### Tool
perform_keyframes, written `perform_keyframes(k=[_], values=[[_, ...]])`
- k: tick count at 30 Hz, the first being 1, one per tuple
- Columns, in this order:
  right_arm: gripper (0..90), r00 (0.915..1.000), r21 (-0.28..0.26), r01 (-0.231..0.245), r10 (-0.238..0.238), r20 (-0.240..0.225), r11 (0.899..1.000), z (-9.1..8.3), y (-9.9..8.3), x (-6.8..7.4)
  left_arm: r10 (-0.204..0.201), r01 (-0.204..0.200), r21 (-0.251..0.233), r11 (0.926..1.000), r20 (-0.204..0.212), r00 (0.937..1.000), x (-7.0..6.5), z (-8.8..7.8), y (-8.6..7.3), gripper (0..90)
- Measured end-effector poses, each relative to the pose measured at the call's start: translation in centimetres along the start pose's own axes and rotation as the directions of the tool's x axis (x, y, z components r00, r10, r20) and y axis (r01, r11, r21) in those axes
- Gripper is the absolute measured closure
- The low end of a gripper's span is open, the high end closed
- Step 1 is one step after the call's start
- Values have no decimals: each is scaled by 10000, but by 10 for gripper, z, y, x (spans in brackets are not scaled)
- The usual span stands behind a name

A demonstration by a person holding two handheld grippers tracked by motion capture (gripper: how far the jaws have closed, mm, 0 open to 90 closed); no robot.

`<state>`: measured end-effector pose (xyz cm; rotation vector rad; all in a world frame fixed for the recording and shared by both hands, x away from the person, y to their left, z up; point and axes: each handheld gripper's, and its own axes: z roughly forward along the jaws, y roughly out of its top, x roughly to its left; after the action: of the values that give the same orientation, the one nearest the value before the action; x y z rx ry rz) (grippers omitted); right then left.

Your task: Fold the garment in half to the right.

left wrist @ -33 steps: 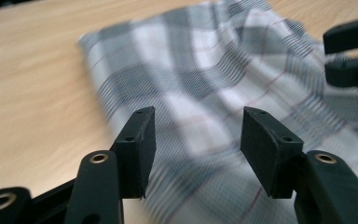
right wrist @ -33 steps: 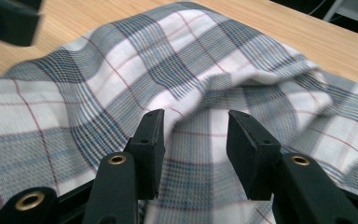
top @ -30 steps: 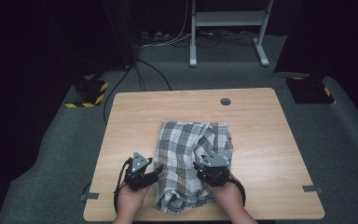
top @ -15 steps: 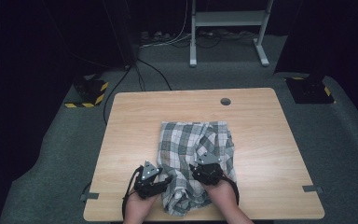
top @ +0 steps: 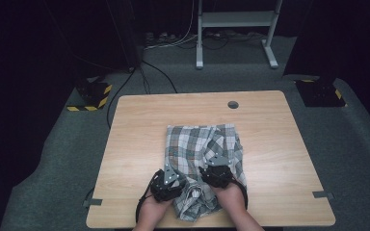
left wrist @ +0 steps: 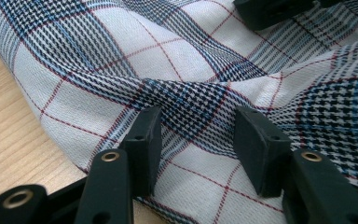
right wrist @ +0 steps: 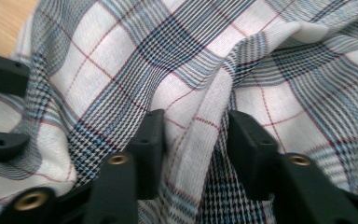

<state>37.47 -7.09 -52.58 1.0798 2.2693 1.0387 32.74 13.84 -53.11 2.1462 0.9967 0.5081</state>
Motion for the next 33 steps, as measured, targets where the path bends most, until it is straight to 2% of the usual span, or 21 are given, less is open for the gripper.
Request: perform_keyframes(k=[2, 3, 4, 11, 15, 18, 20, 23, 26, 27, 29, 30, 33], values=[[776, 9991, 215, 423, -422, -60, 9989, 4, 0, 1, -1, 1, 5, 10000, 21, 10000, 0, 0, 0, 523], [842, 9979, 82, 649, -650, 36, 9979, 1, 1, 1, 28, -28, 10, 10000, 7, 10000, 0, 0, 0, 522], [864, 9971, -117, 761, -760, 84, 9970, -3, 2, 0, 64, -64, -6, 10000, -14, 10000, 0, -1, 0, 522], [870, 9916, -889, 1137, -1075, 723, 9895, -35, 18, -13, 286, -286, 39, 9996, -66, 9996, -2, -2, 0, 513], [872, 9893, -984, 1238, -1152, 896, 9874, -43, 22, -18, 636, -635, 79, 9979, -158, 9978, -7, -1, 1, 508], [872, 9887, -640, 1191, -1125, 992, 9908, -41, 20, -24, 864, -862, 114, 9962, -208, 9960, -9, -1, 1, 508], [872, 9897, -124, 1055, -1038, 985, 9943, -34, 14, -28, 973, -971, 88, 9952, -217, 9950, -9, -1, 1, 510], [872, 9915, 575, 858, -909, 926, 9946, -19, -1, -35, 926, -926, 10, 9957, -103, 9956, -9, -1, 0, 511], [874, 9929, 983, 774, -856, 823, 9921, -8, -16, -36, 745, -742, -201, 9970, 129, 9971, -8, -4, 2, 486], [874, 9939, 804, 679, -744, 819, 9945, -9, -18, -38, 596, -585, -428, 9974, 241, 9979, -6, -8, 5, 467], [874, 9943, 831, 617, -685, 820, 9946, -10, -19, -40, 403, -373, -924, 9950, 313, 9987, 3, -14, 12, 447], [874, 9941, 859, 658, -727, 802, 9941, -10, -19, -40, 372, -352, -1041, 9939, 180, 9991, 10, -17, 17, 450], [874, 9956, 806, 588, -644, 681, 9950, -11, -20, -43, -99, 80, -1255, 9921, -139, 9999, 35, -18, 26, 461]])
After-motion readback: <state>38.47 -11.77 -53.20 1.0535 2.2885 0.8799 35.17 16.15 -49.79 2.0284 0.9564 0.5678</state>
